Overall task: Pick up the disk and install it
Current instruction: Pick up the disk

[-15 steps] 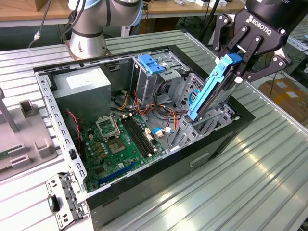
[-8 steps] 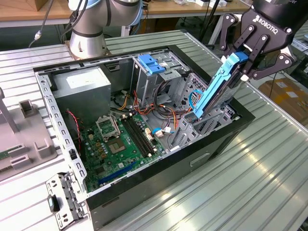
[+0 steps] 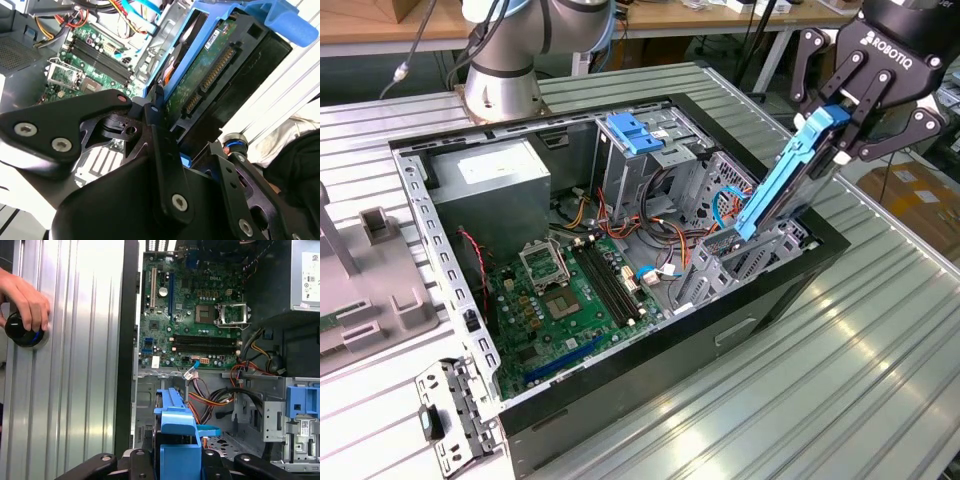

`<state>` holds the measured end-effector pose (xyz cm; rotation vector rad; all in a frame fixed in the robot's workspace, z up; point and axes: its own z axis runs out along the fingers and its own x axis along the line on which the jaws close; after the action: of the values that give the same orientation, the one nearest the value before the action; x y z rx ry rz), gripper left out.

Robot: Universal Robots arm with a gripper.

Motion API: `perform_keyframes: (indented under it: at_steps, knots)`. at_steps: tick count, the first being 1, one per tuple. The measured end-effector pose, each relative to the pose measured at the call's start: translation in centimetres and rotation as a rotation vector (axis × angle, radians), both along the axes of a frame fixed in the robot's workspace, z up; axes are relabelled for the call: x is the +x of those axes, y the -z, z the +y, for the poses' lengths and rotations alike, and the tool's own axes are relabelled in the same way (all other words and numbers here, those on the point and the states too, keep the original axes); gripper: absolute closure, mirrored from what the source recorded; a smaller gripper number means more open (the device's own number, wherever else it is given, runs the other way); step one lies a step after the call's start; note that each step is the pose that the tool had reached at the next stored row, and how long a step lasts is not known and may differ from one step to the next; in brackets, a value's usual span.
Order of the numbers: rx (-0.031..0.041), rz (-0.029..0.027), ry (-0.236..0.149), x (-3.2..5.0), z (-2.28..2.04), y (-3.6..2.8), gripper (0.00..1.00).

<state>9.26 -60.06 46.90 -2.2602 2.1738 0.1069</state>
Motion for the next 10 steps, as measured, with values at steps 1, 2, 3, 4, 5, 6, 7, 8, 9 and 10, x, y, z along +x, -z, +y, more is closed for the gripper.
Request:
perform_keyframes:
  at_steps: [1,2,3,4,5,6,7,8,9,10]
  knots:
    - [0.0,0.0,0.0,0.26,-0.02,0.0,0.64]
    - [0.0001,0.0001,0.0,0.44,-0.04,0.01,0.64]
    - [0.0,0.0001,0.0,0.6,-0.05,0.0,0.64]
    - [-0.0001,0.0001,0.0,0.75,-0.07,0.0,0.64]
    - [0.0,0.0001,0.0,0.89,-0.09,0.0,0.64]
    - [0.0001,0.0001,0.0,1.09,-0.11,0.0,0.64]
    - [0.0,0.0001,0.0,1.19,-0.12,0.0,0.64]
    - [0.0,0.0001,0.0,1.28,-0.12,0.0,0.64]
    - [-0.0001,0.0001,0.0,1.48,-0.14,0.0,0.64]
    - [-0.0001,0.0001,0.0,1.56,-0.15,0.01,0.64]
